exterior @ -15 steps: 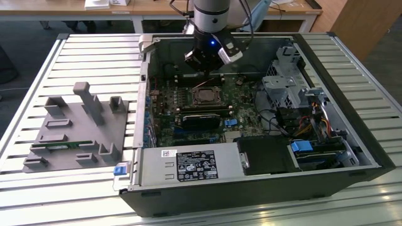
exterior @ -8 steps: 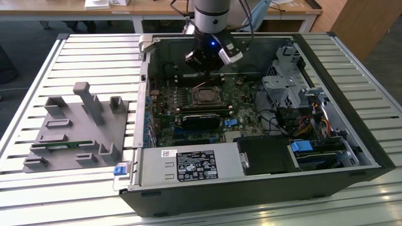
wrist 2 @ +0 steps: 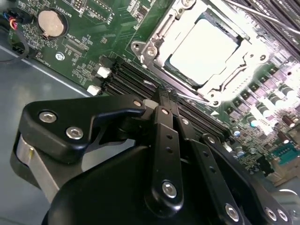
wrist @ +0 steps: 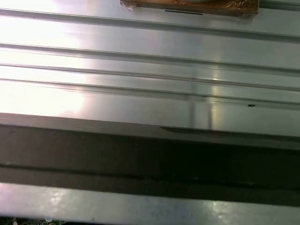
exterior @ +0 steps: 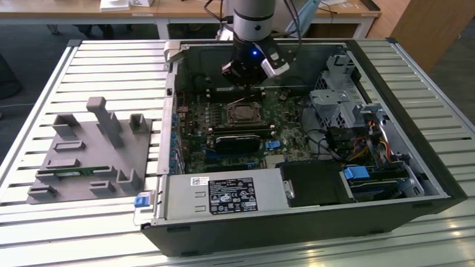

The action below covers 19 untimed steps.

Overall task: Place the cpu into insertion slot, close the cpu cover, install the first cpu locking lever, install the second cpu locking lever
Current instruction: 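Install the first cpu locking lever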

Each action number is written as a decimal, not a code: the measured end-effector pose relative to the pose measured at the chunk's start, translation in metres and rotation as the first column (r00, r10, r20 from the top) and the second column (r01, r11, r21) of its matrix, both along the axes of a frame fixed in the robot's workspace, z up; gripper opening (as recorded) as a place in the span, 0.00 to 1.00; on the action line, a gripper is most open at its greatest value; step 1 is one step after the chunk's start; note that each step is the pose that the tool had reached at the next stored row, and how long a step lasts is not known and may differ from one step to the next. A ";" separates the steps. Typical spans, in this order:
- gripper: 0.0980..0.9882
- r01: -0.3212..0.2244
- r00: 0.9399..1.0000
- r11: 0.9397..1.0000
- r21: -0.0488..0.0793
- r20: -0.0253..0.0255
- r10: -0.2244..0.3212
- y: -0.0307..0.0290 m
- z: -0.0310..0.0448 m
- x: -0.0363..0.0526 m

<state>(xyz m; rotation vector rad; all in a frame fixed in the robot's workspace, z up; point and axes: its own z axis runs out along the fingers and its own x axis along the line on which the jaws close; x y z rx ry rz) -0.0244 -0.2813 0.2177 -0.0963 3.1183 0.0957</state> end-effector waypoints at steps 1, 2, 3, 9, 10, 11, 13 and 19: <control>0.01 0.000 1.000 1.000 0.000 0.000 0.000 0.0000 -0.0010 0.0008; 0.01 0.000 1.000 1.000 0.000 0.000 0.000 0.0001 -0.0021 0.0016; 0.01 0.001 1.000 1.000 0.000 0.000 -0.001 0.0001 -0.0033 0.0025; 0.01 0.002 1.000 1.000 0.000 0.000 -0.002 0.0001 -0.0125 0.0049; 0.01 0.002 1.000 1.000 0.000 0.000 -0.002 0.0001 -0.0141 0.0050; 0.01 0.002 1.000 1.000 0.000 0.000 -0.002 0.0001 -0.0155 0.0051; 0.01 0.002 1.000 1.000 0.000 0.000 -0.002 0.0001 -0.0171 0.0054; 0.01 0.002 1.000 1.000 0.000 0.000 -0.002 0.0001 -0.0173 0.0058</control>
